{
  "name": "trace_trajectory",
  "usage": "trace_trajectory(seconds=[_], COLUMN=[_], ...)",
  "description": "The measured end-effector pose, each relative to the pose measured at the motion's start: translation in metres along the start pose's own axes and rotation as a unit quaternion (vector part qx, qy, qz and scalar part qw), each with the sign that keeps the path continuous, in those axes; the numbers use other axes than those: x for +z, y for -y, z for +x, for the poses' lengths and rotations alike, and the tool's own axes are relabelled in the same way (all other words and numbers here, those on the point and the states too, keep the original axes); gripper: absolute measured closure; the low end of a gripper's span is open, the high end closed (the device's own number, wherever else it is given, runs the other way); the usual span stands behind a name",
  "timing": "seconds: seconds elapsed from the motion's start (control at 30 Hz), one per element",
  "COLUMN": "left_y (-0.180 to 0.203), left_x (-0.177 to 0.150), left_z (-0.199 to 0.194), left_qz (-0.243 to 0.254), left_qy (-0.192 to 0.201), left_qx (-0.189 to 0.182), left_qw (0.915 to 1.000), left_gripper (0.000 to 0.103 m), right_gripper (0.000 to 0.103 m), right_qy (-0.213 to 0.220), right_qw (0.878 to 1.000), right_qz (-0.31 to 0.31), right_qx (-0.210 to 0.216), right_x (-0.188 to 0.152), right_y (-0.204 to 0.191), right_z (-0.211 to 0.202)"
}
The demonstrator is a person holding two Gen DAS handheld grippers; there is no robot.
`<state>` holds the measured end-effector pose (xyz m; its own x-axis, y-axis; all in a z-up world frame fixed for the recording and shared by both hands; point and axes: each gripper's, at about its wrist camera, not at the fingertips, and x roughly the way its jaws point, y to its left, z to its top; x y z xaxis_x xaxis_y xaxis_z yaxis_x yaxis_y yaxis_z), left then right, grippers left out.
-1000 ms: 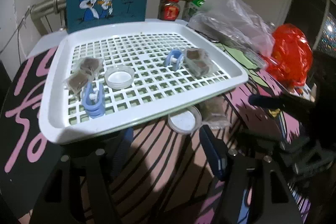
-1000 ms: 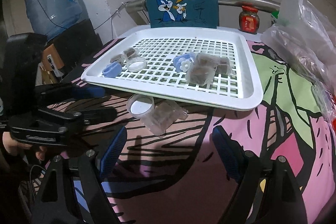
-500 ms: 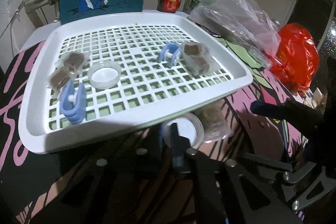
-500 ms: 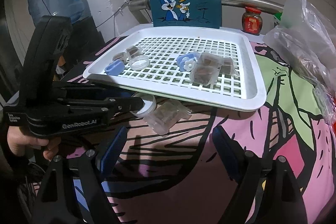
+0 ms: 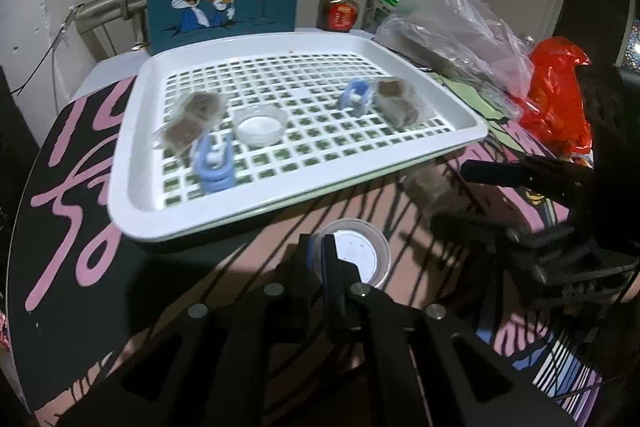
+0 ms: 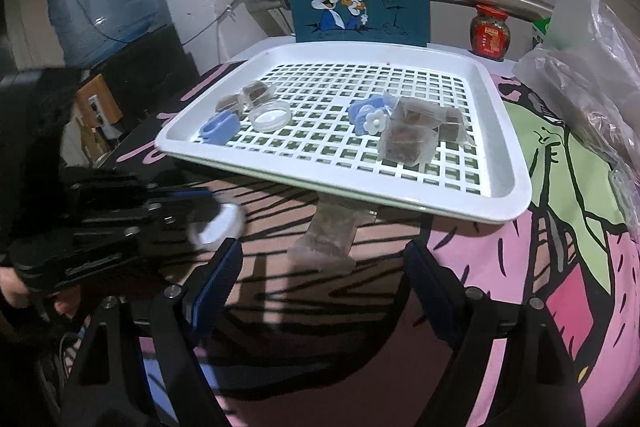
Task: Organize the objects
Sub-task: 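Withdraw both grippers and move the right gripper onto a clear zip bag, then grasp the clear zip bag with the right gripper and hold it beside the tray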
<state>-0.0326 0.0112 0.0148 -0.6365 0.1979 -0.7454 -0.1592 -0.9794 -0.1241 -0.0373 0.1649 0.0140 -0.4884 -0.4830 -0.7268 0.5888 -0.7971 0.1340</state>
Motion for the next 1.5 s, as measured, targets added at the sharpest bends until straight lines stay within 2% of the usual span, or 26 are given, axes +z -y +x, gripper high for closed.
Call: trace_trajectory(seconds=[0.07, 0.17, 0.2, 0.27, 0.5, 0.8, 1.07, 1.5], left_y=[-0.004, -0.007, -0.007, -0.008, -0.009, -0.007, -0.002, -0.003], left_x=[-0.001, 0.0, 0.0, -0.001, -0.003, -0.005, -0.004, -0.005], left_z=[0.0, -0.003, -0.003, -0.004, -0.008, -0.02, -0.022, -0.021], left_qz=[-0.007, -0.013, -0.015, -0.016, -0.018, -0.012, -0.001, -0.004], left_qy=[0.0, 0.006, 0.007, 0.008, 0.016, 0.046, 0.053, 0.049], left_qx=[0.001, -0.003, -0.004, -0.006, -0.01, 0.003, 0.011, 0.009], left_qw=[1.0, 0.9999, 0.9999, 0.9998, 0.9997, 0.9989, 0.9985, 0.9987], left_gripper=[0.099, 0.099, 0.099, 0.099, 0.099, 0.099, 0.098, 0.098], right_gripper=[0.034, 0.057, 0.058, 0.066, 0.067, 0.067, 0.066, 0.066], right_qy=[-0.008, -0.025, -0.026, -0.028, -0.021, 0.019, 0.064, 0.064], right_qw=[1.0, 1.0, 1.0, 0.999, 1.0, 0.999, 0.997, 0.997], right_qz=[0.005, 0.008, 0.008, 0.001, -0.014, -0.035, -0.036, -0.039], right_qx=[-0.003, -0.011, -0.015, -0.02, 0.0, 0.007, 0.015, 0.024], right_x=[0.002, 0.005, 0.006, 0.006, -0.004, -0.015, -0.016, -0.018], right_y=[-0.001, -0.002, -0.002, -0.004, -0.01, -0.016, -0.017, -0.018], right_z=[0.007, 0.017, 0.018, 0.019, 0.008, -0.017, -0.034, -0.036])
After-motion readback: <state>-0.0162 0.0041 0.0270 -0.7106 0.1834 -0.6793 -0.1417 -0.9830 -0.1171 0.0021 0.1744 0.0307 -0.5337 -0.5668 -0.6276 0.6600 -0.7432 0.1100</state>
